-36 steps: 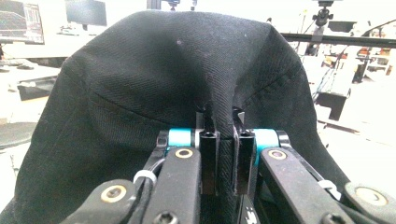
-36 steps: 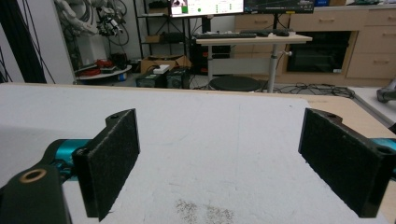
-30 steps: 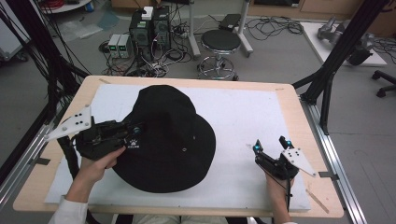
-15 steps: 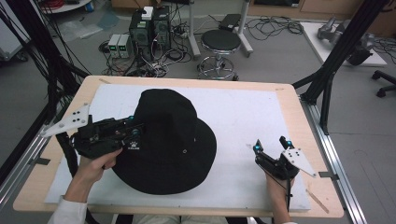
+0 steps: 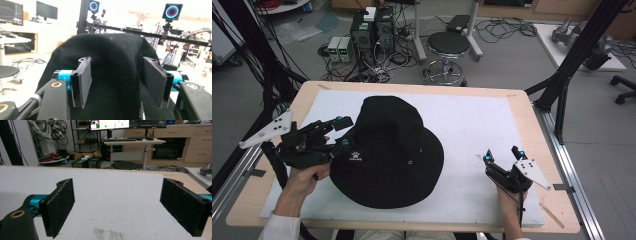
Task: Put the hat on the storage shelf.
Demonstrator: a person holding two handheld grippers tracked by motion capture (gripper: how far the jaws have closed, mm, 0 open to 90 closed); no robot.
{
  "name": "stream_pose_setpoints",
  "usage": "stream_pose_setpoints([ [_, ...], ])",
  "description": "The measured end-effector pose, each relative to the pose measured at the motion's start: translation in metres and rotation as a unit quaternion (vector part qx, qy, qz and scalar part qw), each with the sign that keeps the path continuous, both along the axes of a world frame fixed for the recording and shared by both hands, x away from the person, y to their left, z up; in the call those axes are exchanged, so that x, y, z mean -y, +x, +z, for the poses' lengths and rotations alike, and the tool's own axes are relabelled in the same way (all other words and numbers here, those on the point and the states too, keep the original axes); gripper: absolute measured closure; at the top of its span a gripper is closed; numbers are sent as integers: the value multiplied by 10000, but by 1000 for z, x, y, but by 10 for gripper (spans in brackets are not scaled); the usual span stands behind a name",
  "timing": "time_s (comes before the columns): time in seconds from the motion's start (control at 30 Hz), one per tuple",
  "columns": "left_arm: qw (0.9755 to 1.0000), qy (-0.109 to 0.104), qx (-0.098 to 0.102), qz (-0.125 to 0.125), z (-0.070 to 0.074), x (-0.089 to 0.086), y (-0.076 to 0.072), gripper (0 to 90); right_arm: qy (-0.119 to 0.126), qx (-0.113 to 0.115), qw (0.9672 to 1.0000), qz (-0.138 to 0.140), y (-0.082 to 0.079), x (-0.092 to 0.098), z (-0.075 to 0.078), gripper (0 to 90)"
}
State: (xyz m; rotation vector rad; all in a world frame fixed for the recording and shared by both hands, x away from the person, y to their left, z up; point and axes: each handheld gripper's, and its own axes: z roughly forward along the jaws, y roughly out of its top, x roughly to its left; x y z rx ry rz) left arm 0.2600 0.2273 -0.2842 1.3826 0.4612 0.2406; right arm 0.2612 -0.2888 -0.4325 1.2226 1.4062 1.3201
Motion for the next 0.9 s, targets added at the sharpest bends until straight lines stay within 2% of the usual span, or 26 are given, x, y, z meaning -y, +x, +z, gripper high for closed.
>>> stream_pose_setpoints([
  [0.33,9991,-194,-20,383,1,-20,-4,356,44,-11,10000,-3,0,0,0,117],
  [0.43,9976,-316,-70,614,0,-30,-3,340,60,-2,10000,-28,0,1,0,117],
  [0.53,9947,-434,-80,931,-3,-41,-4,329,56,-5,10000,-38,0,1,0,117],
  [0.63,9898,-469,-44,1344,-6,-49,-6,328,49,-10,10000,-38,0,1,0,117],
  [0.73,9824,-482,31,1807,-8,-56,-9,317,66,-15,10000,-49,0,1,0,117],
  [0.9,9630,-550,143,2634,-14,-67,-15,303,47,-2,10000,-65,-1,1,1,117],
])
